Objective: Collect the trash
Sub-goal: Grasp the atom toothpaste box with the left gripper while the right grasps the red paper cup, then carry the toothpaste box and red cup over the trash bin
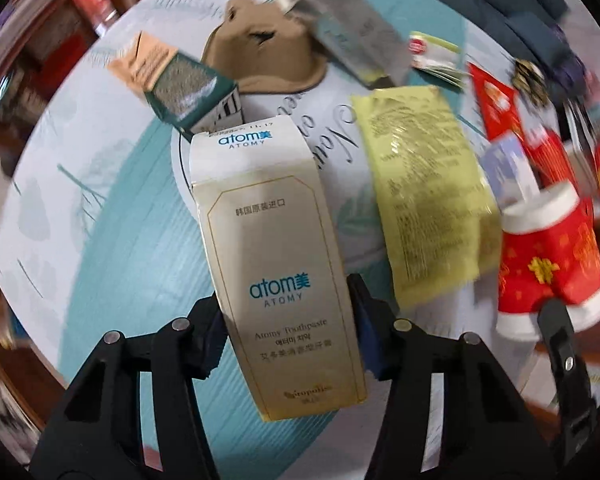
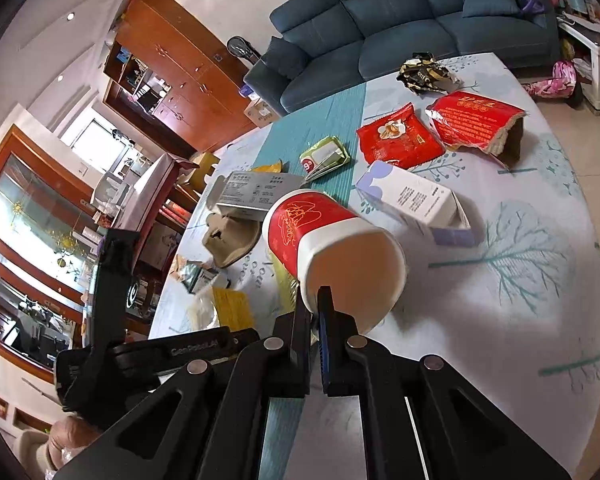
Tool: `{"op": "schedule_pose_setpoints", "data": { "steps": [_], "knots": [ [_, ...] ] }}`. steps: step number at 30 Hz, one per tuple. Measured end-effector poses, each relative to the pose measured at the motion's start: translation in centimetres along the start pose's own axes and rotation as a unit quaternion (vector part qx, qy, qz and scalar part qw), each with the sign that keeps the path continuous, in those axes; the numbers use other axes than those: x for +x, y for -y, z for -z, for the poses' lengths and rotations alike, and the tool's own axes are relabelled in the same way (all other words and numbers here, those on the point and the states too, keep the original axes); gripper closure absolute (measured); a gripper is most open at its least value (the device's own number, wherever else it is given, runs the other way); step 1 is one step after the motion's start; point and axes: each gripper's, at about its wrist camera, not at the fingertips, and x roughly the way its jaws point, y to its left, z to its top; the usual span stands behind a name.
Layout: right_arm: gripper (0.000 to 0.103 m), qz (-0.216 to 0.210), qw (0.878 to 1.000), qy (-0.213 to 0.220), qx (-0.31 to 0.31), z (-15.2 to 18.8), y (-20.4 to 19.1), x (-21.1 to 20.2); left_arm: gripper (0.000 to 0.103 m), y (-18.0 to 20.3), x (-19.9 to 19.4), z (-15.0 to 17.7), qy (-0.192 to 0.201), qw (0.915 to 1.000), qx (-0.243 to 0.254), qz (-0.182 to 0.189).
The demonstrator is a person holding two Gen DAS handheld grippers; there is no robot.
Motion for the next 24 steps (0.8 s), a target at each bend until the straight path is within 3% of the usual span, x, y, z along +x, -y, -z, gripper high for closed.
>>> {"op": "schedule_pose_setpoints", "data": {
  "steps": [5, 9, 14, 17, 20, 24],
  "knots": [
    [0.100, 0.010, 1.000, 0.014, 0.008, 2.9, -1.7, -2.9, 0.052, -0.6, -3.4, 1.1, 0.013, 0.9971, 0.073, 0.016],
    [0.100, 0.036, 0.999, 0.037, 0.016, 7.4, -4.2, -6.0, 0.052, -3.0, -7.1, 3.8, 0.030, 0.9884, 0.143, 0.042],
    [0.100, 0.078, 0.992, 0.077, 0.055, 14.3, -7.8, -9.3, 0.052, -7.2, -11.5, 8.1, 0.043, 0.9658, 0.241, 0.086],
    [0.100, 0.101, 0.986, 0.101, 0.091, 19.3, -10.2, -10.6, 0.052, -9.2, -13.0, 10.5, 0.045, 0.9476, 0.296, 0.110],
    [0.100, 0.119, 0.978, 0.117, 0.123, 24.3, -12.2, -11.3, 0.052, -11.6, -14.4, 13.3, 0.061, 0.9273, 0.348, 0.124],
    [0.100, 0.139, 0.969, 0.123, 0.162, 30.5, -14.3, -11.5, 0.052, -13.5, -14.2, 16.7, 0.053, 0.9078, 0.395, 0.131]
  ]
}}
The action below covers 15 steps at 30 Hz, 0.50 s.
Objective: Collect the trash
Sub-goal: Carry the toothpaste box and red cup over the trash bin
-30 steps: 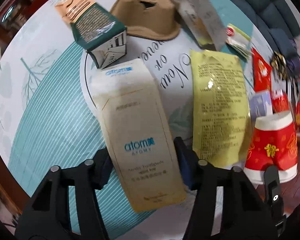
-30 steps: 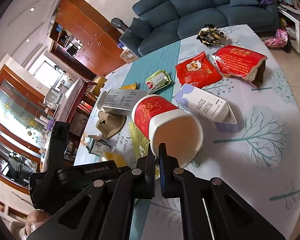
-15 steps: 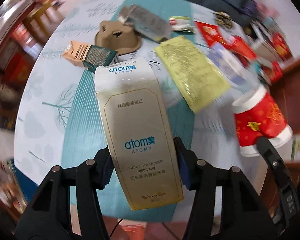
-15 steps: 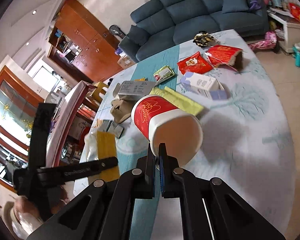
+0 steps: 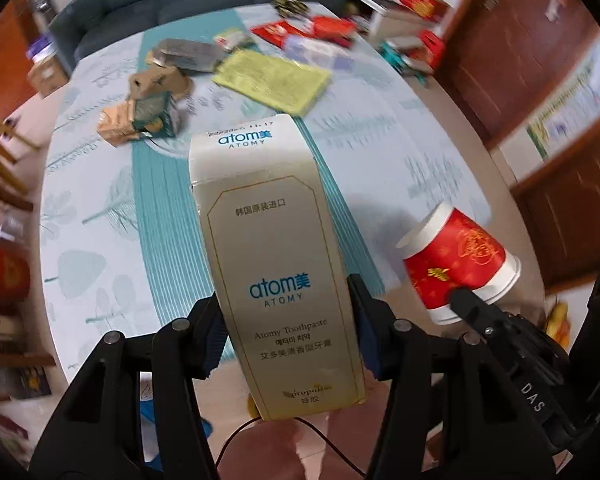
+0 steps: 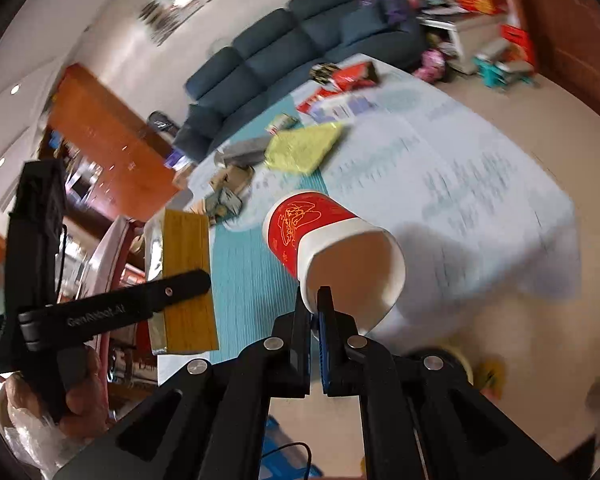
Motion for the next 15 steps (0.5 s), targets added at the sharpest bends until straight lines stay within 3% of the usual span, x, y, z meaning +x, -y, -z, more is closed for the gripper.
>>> {"op": "schedule_pose_setpoints", "data": {
  "steps": [6, 10, 15],
  "knots": [
    [0.100, 0.034, 0.998, -0.023, 0.040, 7.0, 2.1, -1.9, 0.052, 3.3, 1.2, 5.3, -0.025, 0.9974, 0.068, 0.001],
    [0.100, 0.048, 0.996, -0.038, 0.059, 9.5, 4.8, -0.7, 0.052, 5.9, 3.1, 8.1, -0.033, 0.9940, 0.104, 0.003],
    [0.100, 0.065, 0.992, -0.054, 0.089, 12.8, 9.9, 2.6, 0.052, 9.3, 8.1, 11.8, -0.037, 0.9878, 0.151, -0.004]
  ]
}}
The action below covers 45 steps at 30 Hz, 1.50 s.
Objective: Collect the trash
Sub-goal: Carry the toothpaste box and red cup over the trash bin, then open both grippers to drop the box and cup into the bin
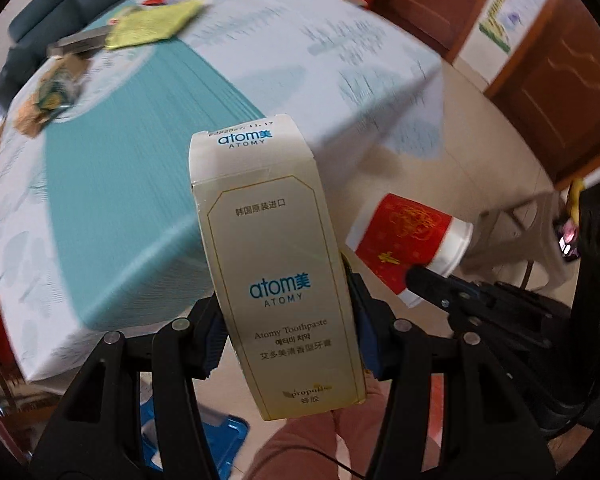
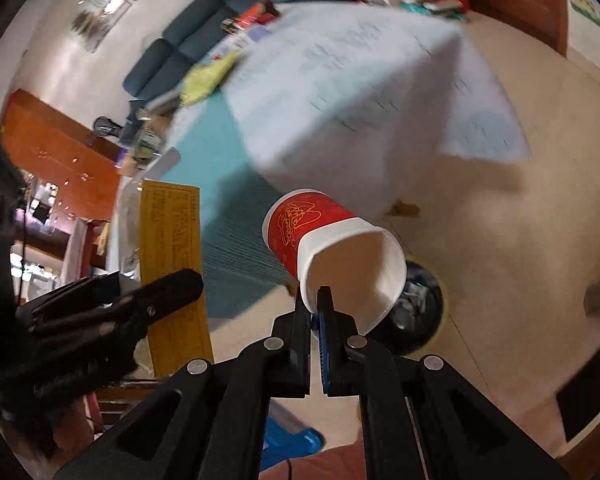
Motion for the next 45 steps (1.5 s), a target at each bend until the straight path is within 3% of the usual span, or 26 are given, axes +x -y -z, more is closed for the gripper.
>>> {"op": "schedule_pose_setpoints", "data": {
  "steps": [8, 17, 23, 30, 34, 36, 44, 45],
  "knots": [
    [0.099, 0.022, 0.999, -0.041, 0.023, 3.5, 7.2, 8.2, 0.052, 3.2, 11.4, 2.3, -0.030, 0.9995, -0.006, -0.004],
    [0.100, 0.047, 0.996, -0.072, 0.012, 6.3, 12.1, 17.6, 0.052, 2.7, 23.3, 4.9, -0.047, 0.9985, -0.017, -0.020],
    [0.099, 0.070, 0.992, -0.100, 0.002, 7.4, 14.2, 23.5, 0.052, 2.0, 29.7, 6.3, -0.072, 0.9974, 0.000, -0.010],
    [0.099, 0.085, 0.989, -0.118, -0.008, 8.0, 15.1, 27.6, 0.051, 0.3, 33.3, 5.9, -0.088, 0.9961, 0.004, -0.004],
    [0.099, 0.089, 0.989, -0.121, -0.018, 7.5, 14.3, 29.1, 0.031, -0.5, 33.5, 5.8, -0.075, 0.9971, -0.001, -0.013],
    [0.099, 0.092, 0.988, -0.123, -0.026, 7.3, 14.0, 29.6, 0.028, -0.3, 33.7, 5.9, -0.073, 0.9972, -0.005, -0.016],
    [0.098, 0.081, 0.985, -0.145, -0.044, 5.6, 12.8, 32.2, 0.026, -2.5, 33.5, 6.8, -0.077, 0.9959, -0.030, -0.038],
    [0.094, 0.080, 0.985, -0.146, -0.044, 5.3, 12.8, 32.3, 0.026, -2.6, 33.3, 6.9, -0.078, 0.9956, -0.034, -0.039]
  ]
}}
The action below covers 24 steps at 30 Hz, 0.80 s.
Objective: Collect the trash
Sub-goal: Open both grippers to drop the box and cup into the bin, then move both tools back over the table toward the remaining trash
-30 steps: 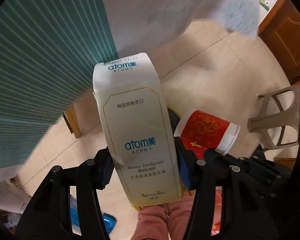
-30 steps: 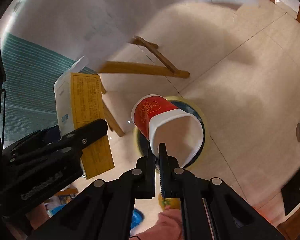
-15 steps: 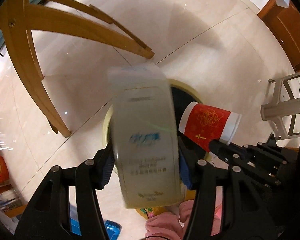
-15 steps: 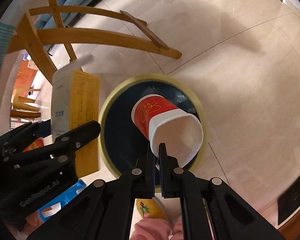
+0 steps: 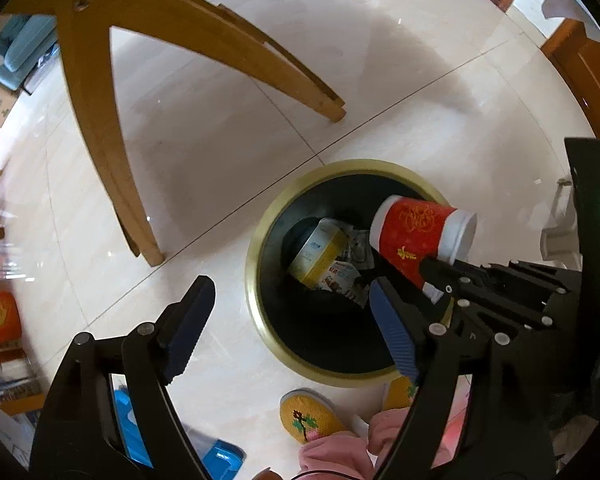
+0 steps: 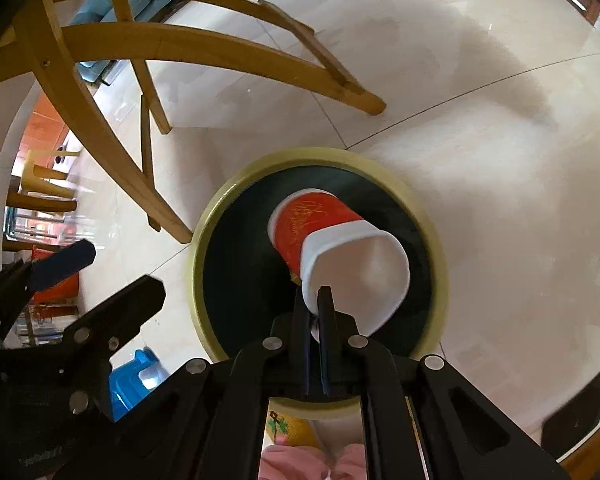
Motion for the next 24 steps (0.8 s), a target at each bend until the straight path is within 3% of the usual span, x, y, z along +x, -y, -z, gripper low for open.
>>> {"op": "schedule_pose_setpoints", "data": {
  "steps": [4, 16, 24],
  "knots": [
    [0.063, -0.004, 1.000, 0.009, -0.005, -0.4, -0.2, 0.1, 0.025, -0.7, -0.5, 0.3, -0.006, 0.9997, -0.022, -0.005],
    [0.061, 0.000, 0.999, 0.029, -0.020, 0.8, 0.1, -2.9, 0.024, -0.8, -1.6, 1.6, -0.023, 0.9984, -0.051, 0.012],
    [0.061, 0.015, 0.999, 0.033, -0.036, 3.3, -0.1, -8.3, 0.024, 0.0, -4.8, 2.8, -0.037, 0.9958, -0.072, 0.042]
  ]
}}
